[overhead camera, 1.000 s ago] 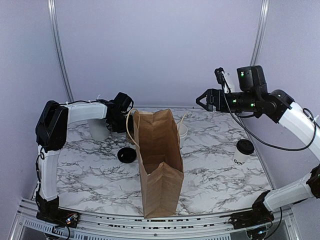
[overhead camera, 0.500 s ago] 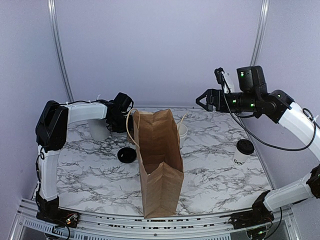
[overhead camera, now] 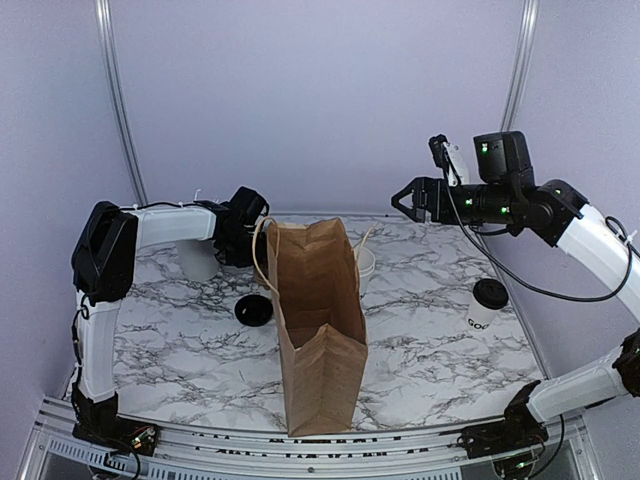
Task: Pack the takeout coffee
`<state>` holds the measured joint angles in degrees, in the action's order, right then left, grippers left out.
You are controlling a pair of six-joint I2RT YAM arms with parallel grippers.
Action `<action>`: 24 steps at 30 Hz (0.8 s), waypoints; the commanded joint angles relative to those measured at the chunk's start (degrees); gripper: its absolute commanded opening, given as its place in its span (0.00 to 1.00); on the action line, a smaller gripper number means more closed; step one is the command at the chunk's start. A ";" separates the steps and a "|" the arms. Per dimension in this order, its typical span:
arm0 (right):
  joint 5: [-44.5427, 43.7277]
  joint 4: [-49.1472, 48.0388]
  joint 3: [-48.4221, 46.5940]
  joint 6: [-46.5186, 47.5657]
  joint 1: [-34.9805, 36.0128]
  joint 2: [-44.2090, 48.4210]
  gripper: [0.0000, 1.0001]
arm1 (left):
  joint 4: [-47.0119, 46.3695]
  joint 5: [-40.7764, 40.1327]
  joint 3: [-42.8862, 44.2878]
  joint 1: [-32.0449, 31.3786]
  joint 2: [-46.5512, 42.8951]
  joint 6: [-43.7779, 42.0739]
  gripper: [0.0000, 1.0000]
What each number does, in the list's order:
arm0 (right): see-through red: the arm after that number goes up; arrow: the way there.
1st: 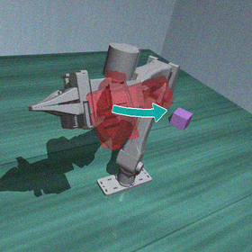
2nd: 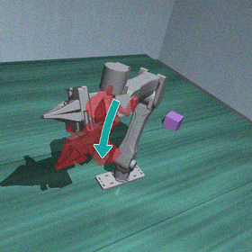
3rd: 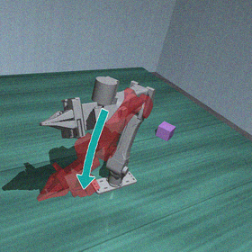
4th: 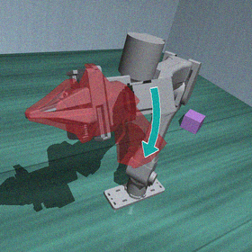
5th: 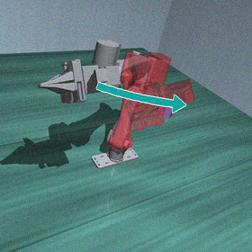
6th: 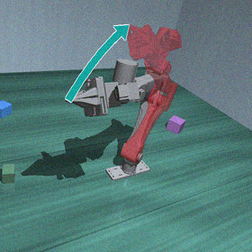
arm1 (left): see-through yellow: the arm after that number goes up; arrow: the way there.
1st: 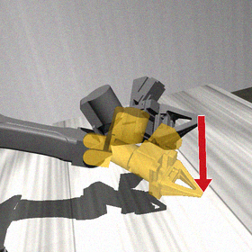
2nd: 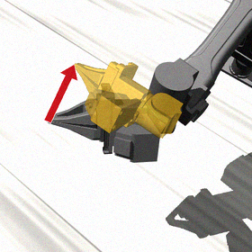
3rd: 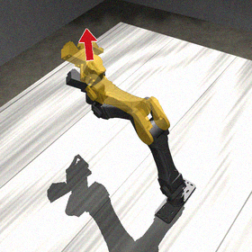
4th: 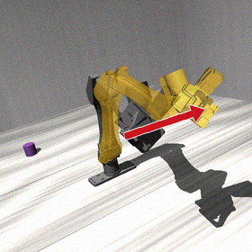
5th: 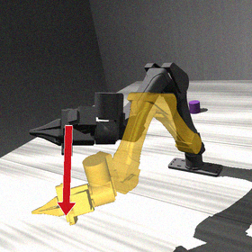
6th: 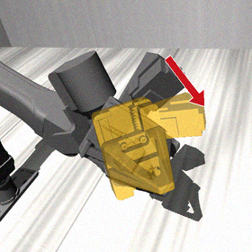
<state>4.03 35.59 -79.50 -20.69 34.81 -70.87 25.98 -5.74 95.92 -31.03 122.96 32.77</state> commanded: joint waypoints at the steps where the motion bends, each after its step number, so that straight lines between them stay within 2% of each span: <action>1: 0.54 -1.58 -0.03 0.72 -0.53 0.99 0.88 | -0.29 -1.27 -0.74 -0.26 0.70 -0.48 0.25; 8: 0.62 -1.67 0.12 0.52 -0.53 1.17 0.88 | -0.29 -1.62 -0.63 -0.43 1.00 -0.71 0.24; 17: 0.75 -1.67 0.14 0.54 -0.53 1.12 0.88 | 0.14 -2.00 0.13 -0.53 1.32 -1.48 0.11; 19: 0.72 -1.67 0.14 0.56 -0.48 1.16 0.88 | 0.28 -1.99 0.23 -0.53 1.33 -1.61 0.06; 24: 0.71 -1.69 0.23 0.55 -0.53 1.26 0.88 | 0.60 -1.92 0.61 -0.53 0.82 -2.27 0.01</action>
<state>4.45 35.44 -78.98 -20.69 34.79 -70.81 25.87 -7.11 95.70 -31.35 122.98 31.68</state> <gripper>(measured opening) 0.879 0.073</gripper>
